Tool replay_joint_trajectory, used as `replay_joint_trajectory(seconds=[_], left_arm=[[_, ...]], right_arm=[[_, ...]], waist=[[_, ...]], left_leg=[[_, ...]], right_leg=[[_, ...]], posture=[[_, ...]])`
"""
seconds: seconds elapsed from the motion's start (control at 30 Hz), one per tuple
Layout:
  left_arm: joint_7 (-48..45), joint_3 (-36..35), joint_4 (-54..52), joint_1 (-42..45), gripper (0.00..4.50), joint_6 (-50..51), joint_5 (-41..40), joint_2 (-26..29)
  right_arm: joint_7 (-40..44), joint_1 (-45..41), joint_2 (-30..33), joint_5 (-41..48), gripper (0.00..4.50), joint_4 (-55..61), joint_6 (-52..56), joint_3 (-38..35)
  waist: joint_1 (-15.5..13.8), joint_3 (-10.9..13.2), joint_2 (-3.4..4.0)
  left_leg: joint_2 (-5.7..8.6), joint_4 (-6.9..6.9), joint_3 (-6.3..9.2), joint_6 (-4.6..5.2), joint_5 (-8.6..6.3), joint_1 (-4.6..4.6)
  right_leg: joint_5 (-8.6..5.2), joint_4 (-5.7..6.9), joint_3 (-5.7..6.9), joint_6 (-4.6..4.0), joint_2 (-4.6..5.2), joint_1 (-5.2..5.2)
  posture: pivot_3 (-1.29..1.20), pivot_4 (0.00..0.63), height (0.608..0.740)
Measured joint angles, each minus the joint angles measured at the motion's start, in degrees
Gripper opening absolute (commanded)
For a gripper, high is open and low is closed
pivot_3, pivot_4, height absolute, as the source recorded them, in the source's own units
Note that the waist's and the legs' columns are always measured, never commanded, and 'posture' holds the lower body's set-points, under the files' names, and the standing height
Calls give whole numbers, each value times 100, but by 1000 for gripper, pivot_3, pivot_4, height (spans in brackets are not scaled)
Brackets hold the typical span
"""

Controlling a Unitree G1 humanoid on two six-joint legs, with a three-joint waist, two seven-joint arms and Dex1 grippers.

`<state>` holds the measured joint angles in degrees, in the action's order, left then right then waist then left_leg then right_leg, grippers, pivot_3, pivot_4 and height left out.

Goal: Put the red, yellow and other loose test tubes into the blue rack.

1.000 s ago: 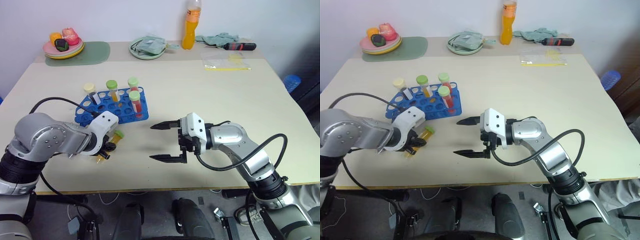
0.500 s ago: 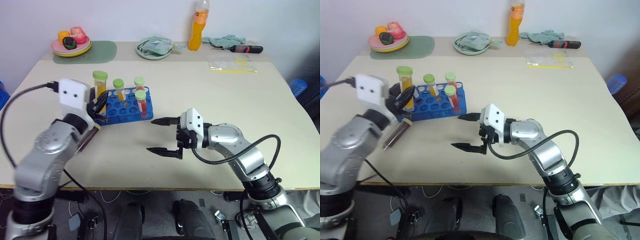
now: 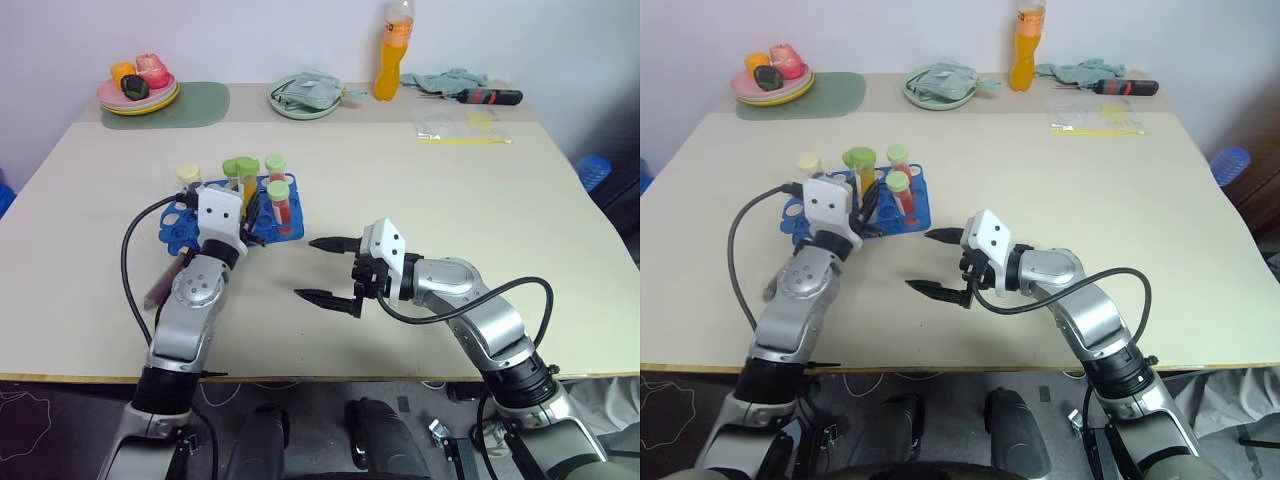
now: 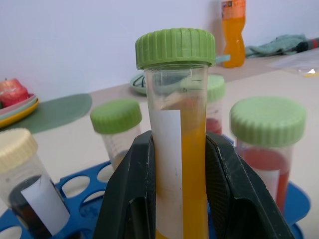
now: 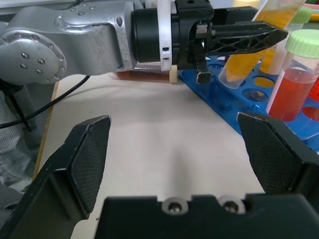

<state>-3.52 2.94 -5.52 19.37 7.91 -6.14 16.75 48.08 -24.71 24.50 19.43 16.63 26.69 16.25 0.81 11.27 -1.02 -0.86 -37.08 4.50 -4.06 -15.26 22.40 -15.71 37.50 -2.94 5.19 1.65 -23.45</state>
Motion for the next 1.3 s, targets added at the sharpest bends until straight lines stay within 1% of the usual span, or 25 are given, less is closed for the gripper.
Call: replay_joint_trajectory(seconds=[0.27,0.43,0.73,0.9,0.97,1.0,1.1,1.13,1.17,1.3], left_arm=[[-67,-105,286,118,794,-117,297,-67],[-166,-227,385,122,794,-257,265,-220],[-304,-377,1189,301,794,-1220,269,-463],[-382,-416,1399,301,794,-1576,270,-527],[-393,-441,1400,244,1772,-1675,266,-570],[-394,-447,1401,202,2103,-1730,270,-571],[-407,-445,1450,81,3690,-1770,271,-602],[-396,-445,1450,49,4325,-1791,277,-610],[-380,-446,1448,43,4466,-1821,291,-614],[-363,-522,1259,-41,4466,-1799,217,-623]], right_arm=[[-48,2,0,8,4500,69,48,-15],[-44,1,0,8,4500,69,48,-18],[-20,-3,-5,6,4500,69,47,-18],[-27,-4,-6,4,4500,69,48,-18],[-40,-3,-9,4,4500,69,48,-18],[-42,-3,-15,5,4500,69,48,-18],[-42,-3,-24,5,4500,69,48,-18],[-40,-3,-28,6,4500,69,48,-18],[-39,-3,-30,6,4500,69,48,-18],[-30,-4,-53,8,4500,69,49,-18]], waist=[[3,0,0],[3,0,0],[-11,0,0],[-19,0,0],[-19,-1,0],[-15,-1,0],[-9,-1,0],[-8,-1,0],[-5,-1,0],[8,-1,0]], left_leg=[[0,0,1,0,0,0],[0,-1,1,0,0,-1],[0,-4,1,0,0,-1],[1,-5,2,0,0,-1],[0,-6,2,0,0,-1],[1,-5,3,0,0,-1],[0,-5,3,0,0,-1],[0,-5,3,0,0,-1],[0,-5,3,0,0,-1],[-1,-4,3,0,0,-2]], right_leg=[[0,0,0,1,0,0],[0,1,0,1,0,0],[1,2,2,2,0,2],[2,2,3,4,0,4],[2,2,2,4,0,4],[2,2,2,4,0,4],[2,2,3,4,0,3],[2,2,3,4,0,3],[2,2,3,4,-1,3],[2,3,2,4,-1,3]], posture=[[0,150,740],[0,150,740],[0,150,740],[0,150,740],[0,150,740],[0,150,740],[0,150,740],[0,150,740],[0,150,740],[0,150,740]])
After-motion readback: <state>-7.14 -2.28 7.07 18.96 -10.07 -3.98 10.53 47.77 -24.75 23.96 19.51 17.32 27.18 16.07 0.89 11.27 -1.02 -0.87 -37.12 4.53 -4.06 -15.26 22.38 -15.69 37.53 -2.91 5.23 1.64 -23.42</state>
